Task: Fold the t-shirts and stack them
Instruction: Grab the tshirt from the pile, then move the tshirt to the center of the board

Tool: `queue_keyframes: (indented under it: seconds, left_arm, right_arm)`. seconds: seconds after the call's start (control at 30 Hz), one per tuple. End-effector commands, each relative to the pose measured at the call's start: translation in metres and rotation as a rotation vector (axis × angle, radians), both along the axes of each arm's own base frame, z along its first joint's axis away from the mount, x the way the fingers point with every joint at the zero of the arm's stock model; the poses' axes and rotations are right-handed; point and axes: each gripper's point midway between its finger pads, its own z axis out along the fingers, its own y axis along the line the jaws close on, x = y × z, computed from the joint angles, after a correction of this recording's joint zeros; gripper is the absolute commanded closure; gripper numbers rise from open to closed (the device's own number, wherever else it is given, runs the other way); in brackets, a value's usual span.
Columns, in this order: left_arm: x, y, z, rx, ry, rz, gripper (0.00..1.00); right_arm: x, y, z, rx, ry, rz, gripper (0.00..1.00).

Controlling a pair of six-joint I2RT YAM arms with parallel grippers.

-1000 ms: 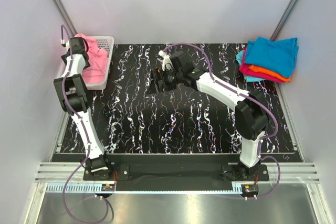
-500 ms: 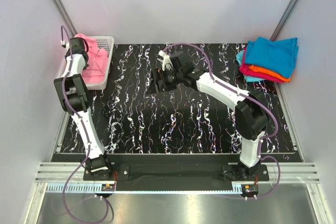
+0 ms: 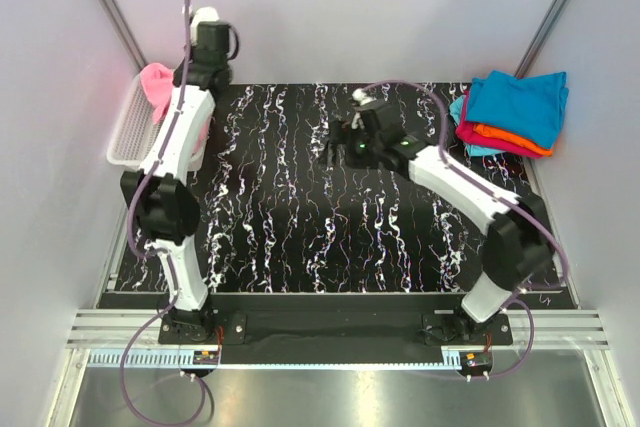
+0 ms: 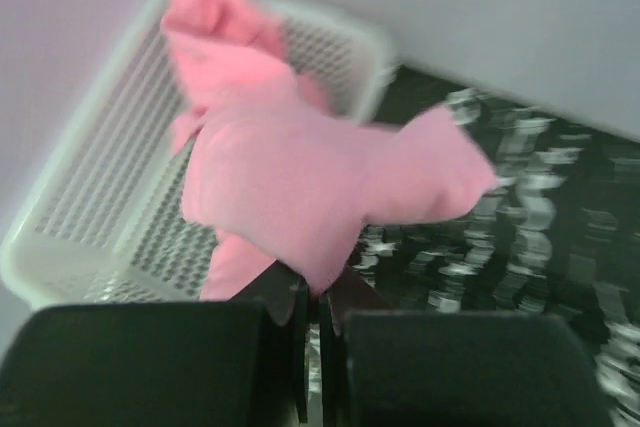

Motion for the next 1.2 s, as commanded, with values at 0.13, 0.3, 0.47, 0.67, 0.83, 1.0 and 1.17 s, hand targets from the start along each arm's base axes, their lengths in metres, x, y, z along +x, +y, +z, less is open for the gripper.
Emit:
queue_keyframes:
  seconds: [0.13,0.3,0.47,0.67,0.83,1.0,1.17]
  left_arm:
    - [-0.083,-0.155,0.175,-0.049,-0.355,-0.450,1.00]
    - [-0.137,-0.223,0.211,-0.180,-0.428,-0.797,1.00]
    - [-0.198,-0.291,0.216,-0.221,-0.412,-1.189,1.00]
    - [-0.231,-0.313,0.239,-0.183,-0.467,-1.283,1.00]
    - [-0.231,-0.302,0.245,-0.185,-0.473,-1.227,0.95]
    - [-0.229,-0.278,0.237,-0.193,-0.460,-1.105,0.81]
    - [-0.218,-0.241,0.211,-0.187,-0.417,-0.876,0.01]
  right_arm:
    - [0.005,-0.104,0.075,0.016,-0.220,-0.429,0.02]
    - [-0.007,-0.144,0.092,0.003,-0.289,-0.551,0.00]
    - [-0.017,-0.161,0.093,0.020,-0.302,-0.632,0.00]
    - [-0.019,-0.165,0.096,0.026,-0.313,-0.645,0.00]
    - [-0.020,-0.163,0.101,0.034,-0.321,-0.629,0.00]
    - [-0.018,-0.155,0.111,0.037,-0.352,-0.572,0.00]
    - [-0.016,-0.149,0.107,0.036,-0.339,-0.538,0.00]
